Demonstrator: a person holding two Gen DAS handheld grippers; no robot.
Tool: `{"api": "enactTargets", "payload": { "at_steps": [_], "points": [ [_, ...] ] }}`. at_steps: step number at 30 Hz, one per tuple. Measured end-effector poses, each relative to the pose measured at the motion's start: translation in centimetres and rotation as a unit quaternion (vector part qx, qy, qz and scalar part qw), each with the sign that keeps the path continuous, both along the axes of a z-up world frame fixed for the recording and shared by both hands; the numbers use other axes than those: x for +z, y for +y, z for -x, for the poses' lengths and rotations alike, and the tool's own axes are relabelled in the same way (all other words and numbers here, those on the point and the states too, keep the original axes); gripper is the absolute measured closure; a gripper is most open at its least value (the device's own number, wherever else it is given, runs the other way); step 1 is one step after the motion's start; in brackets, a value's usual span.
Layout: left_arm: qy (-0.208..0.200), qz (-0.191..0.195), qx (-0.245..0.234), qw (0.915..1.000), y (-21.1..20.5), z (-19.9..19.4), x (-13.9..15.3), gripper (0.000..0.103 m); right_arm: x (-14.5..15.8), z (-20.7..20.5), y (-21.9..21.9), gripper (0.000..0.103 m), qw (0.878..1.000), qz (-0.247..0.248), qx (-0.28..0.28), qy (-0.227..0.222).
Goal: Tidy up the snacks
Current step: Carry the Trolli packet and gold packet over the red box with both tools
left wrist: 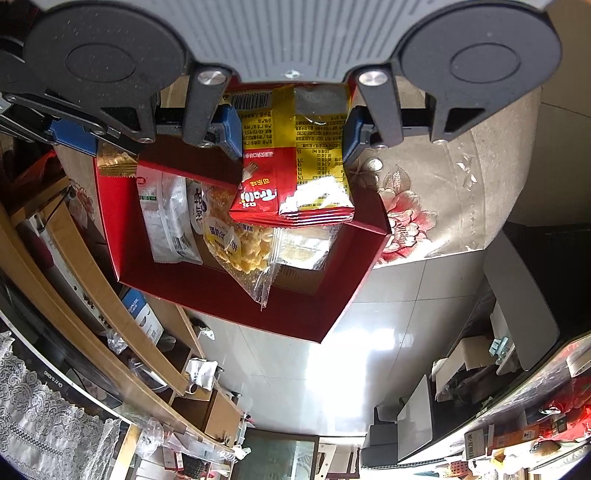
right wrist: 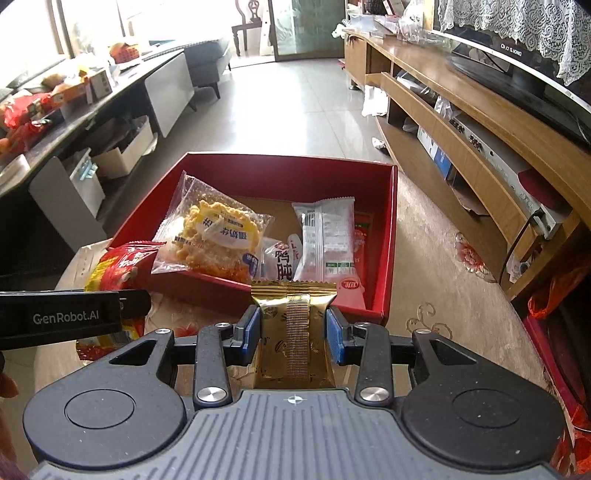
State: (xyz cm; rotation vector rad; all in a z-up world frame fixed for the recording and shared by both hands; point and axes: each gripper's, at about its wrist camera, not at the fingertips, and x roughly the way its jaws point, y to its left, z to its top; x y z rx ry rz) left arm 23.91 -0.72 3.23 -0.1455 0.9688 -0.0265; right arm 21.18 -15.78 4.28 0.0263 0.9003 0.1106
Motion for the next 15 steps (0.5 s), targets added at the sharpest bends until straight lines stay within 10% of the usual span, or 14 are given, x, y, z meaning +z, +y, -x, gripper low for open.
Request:
{"api": "enactTargets", "payload": {
  "at_steps": [15],
  "points": [
    [-0.006,0.009,0.008,0.9999,-0.1,-1.8,0.4,0.053,0.2,-1.4,-0.2,0.057,1.0,-0.006,-0.008,-0.009]
  ]
}}
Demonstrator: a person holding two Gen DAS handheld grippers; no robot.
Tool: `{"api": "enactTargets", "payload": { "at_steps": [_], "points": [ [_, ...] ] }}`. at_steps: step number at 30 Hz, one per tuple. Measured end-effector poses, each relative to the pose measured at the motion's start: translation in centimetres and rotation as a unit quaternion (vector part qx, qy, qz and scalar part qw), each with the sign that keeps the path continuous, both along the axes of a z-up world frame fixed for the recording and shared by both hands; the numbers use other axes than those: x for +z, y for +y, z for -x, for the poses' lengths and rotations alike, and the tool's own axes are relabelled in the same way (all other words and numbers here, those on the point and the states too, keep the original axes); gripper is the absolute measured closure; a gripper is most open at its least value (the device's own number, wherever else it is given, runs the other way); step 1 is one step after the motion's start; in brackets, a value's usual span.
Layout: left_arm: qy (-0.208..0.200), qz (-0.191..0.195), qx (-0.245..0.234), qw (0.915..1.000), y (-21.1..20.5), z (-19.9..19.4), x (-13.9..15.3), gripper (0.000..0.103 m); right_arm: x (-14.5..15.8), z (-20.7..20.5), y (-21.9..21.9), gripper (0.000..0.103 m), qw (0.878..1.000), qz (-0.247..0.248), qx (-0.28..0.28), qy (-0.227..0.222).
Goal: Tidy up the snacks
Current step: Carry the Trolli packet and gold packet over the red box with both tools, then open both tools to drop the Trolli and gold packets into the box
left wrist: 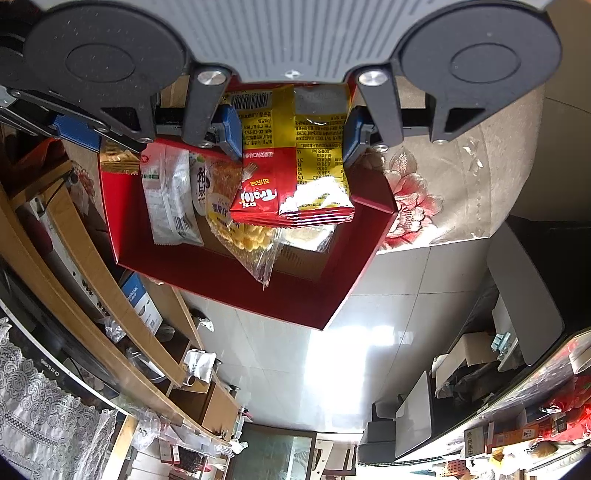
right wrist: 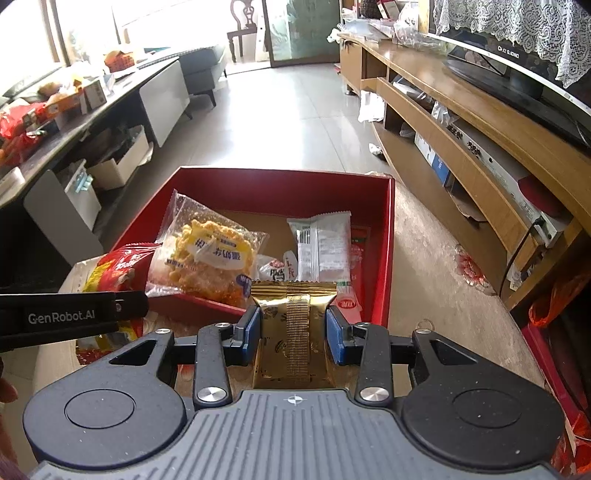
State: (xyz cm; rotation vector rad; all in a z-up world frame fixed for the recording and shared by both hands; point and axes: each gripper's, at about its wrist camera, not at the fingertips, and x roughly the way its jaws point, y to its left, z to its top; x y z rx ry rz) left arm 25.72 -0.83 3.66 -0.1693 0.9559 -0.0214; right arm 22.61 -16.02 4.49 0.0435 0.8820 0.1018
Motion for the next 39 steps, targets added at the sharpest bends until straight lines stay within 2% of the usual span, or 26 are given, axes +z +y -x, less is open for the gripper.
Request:
{"api": "enactTargets", "payload": {
  "at_steps": [7,14,19,26,39],
  "points": [
    [-0.009,0.007,0.006,0.9999,0.1,-1.8,0.6,0.053,0.3,-1.5,0.1,0.058,1.0,-0.006,0.0,-0.008],
    [-0.008,-0.011,0.012,0.9998,-0.1,-3.9,-0.1,0.053,0.4,-3.4,0.0,0.058,1.0,-0.011,0.0,-0.018],
    [-0.003,-0.022,0.01,0.9997,-0.7,-5.4,-1.0,0.053,-0.5,-4.8,-0.1,0.058,1.0,-0.025,-0.002,-0.015],
    [-0.015,-0.033,0.003,0.9993,-1.5,-7.5,-1.2,0.053,-1.5,-6.0,-0.2,0.057,0.999,-0.034,-0.003,-0.017],
    [-0.027,-0.027,-0.004,0.9993,-2.1,-10.5,-2.9,0.052,-3.5,-7.3,0.4,0.057,1.0,-0.024,0.005,-0.019]
  ]
}}
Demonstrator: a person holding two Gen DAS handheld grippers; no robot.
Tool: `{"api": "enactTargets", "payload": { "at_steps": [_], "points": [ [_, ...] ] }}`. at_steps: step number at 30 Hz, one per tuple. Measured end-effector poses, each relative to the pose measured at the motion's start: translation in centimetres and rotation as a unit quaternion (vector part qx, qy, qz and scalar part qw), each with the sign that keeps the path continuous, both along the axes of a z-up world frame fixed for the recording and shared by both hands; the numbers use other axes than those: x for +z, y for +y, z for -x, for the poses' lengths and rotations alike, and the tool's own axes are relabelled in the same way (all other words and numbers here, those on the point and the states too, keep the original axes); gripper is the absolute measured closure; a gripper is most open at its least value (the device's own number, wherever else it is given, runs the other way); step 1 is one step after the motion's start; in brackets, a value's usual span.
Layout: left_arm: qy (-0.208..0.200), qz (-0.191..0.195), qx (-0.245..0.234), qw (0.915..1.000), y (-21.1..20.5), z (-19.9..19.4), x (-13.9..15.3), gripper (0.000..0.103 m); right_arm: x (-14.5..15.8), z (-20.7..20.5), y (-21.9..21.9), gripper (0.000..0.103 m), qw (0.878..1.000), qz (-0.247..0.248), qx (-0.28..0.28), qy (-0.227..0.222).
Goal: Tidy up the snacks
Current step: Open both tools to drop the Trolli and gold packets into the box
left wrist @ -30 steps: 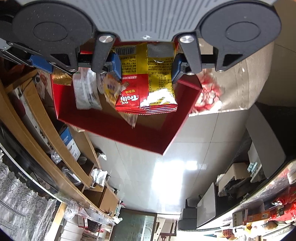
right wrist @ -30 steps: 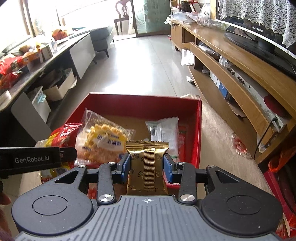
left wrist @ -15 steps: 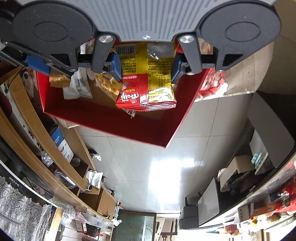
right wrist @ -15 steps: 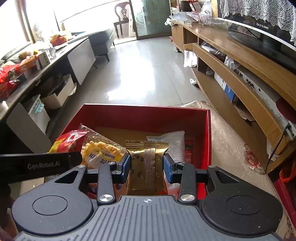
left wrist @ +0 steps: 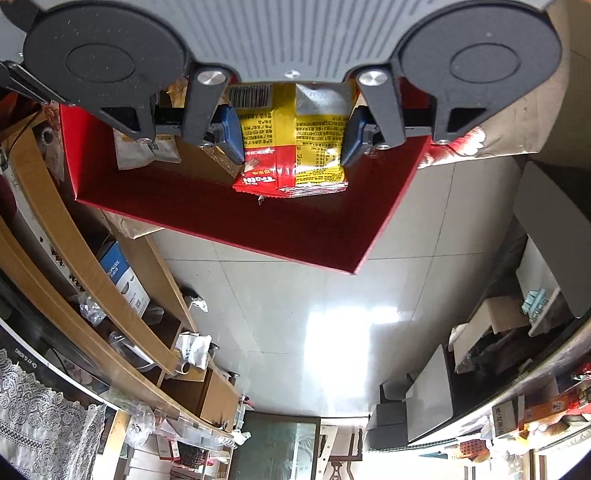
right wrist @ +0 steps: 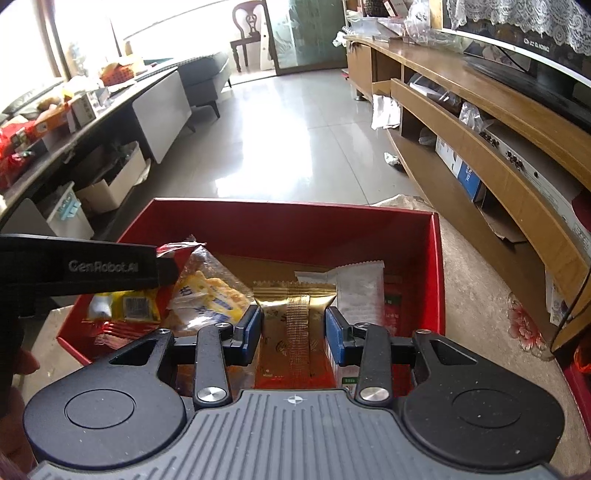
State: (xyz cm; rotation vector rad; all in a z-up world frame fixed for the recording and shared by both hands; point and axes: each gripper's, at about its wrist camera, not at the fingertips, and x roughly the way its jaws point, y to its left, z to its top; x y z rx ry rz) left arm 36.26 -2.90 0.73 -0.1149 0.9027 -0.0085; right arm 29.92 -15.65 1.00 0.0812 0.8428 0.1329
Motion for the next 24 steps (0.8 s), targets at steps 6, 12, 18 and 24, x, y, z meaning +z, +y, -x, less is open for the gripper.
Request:
{"api": "enactTargets", "payload": {
  "at_steps": [6,12,18,24],
  "points": [
    [-0.004,-0.021,-0.01,0.9997,-0.8,-0.5,-0.7,0.047,-0.4,-0.5,0.1,0.051,1.0,0.018,-0.002,-0.006],
    [-0.002,-0.019,-0.009,0.9998,-0.7,-0.7,-0.7,0.042,-0.2,-0.5,0.3,0.043,1.0,0.024,0.003,-0.018],
    [-0.018,-0.019,-0.006,0.9996,-0.7,-0.2,0.5,0.028,0.3,-0.3,0.2,0.038,0.999,0.022,0.003,-0.034],
    [-0.028,-0.026,-0.002,0.9993,-0.4,0.3,1.5,0.025,0.8,-0.3,0.0,0.037,0.999,0.022,0.0,-0.041]
  ]
}}
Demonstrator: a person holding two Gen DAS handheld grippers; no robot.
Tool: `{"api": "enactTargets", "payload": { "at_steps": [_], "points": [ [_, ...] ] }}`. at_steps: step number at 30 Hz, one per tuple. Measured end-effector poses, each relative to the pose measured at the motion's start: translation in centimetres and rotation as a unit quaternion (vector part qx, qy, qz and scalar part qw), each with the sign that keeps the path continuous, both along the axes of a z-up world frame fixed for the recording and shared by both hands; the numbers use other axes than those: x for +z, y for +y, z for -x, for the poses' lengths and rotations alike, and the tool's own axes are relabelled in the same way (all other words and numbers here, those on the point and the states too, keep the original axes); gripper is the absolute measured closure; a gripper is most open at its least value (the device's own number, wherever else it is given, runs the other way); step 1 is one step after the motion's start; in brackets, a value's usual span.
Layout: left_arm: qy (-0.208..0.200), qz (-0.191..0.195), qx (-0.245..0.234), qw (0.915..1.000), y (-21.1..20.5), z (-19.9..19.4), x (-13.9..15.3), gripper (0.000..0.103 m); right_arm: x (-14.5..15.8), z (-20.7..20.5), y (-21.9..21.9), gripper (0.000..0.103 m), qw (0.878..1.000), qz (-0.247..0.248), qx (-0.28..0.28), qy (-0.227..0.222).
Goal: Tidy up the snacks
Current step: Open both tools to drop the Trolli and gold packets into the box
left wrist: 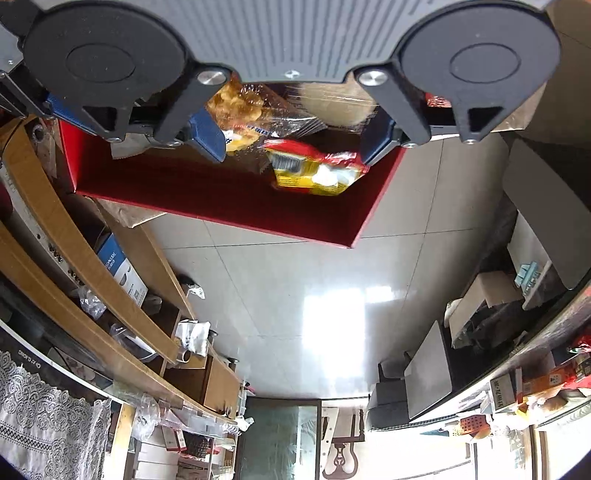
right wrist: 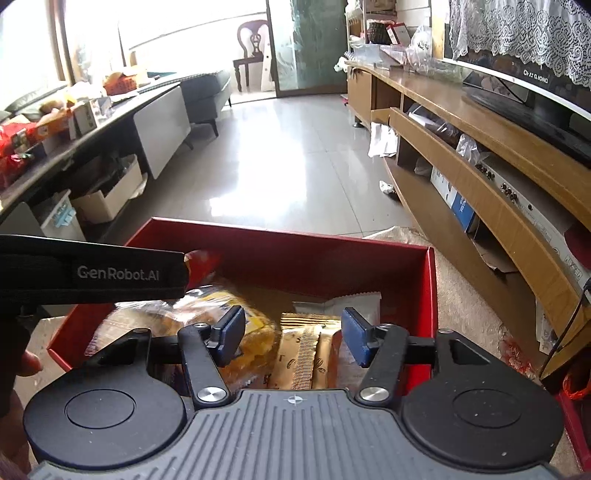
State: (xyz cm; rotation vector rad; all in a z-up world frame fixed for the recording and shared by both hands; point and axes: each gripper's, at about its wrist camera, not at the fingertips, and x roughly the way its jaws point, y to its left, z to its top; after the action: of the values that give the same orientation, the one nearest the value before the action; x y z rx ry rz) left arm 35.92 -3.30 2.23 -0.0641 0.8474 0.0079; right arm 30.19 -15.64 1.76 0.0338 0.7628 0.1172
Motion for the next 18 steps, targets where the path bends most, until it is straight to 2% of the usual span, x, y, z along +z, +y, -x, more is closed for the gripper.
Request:
{"api": "enactTargets", "payload": {
  "at_steps": [8,18],
  "points": [
    [-0.004,0.008,0.01,0.9999,0.7,1.3,1.6,0.025,1.2,0.8,-0.6,0.037,1.0,-0.001,-0.011,-0.015],
    [-0.009,-0.009,0.002,0.9999,0.6,4.1,3.4,0.025,2.5,2.2,-1.0,0.037,1.0,-0.002,-0.016,-0.013]
  ]
}}
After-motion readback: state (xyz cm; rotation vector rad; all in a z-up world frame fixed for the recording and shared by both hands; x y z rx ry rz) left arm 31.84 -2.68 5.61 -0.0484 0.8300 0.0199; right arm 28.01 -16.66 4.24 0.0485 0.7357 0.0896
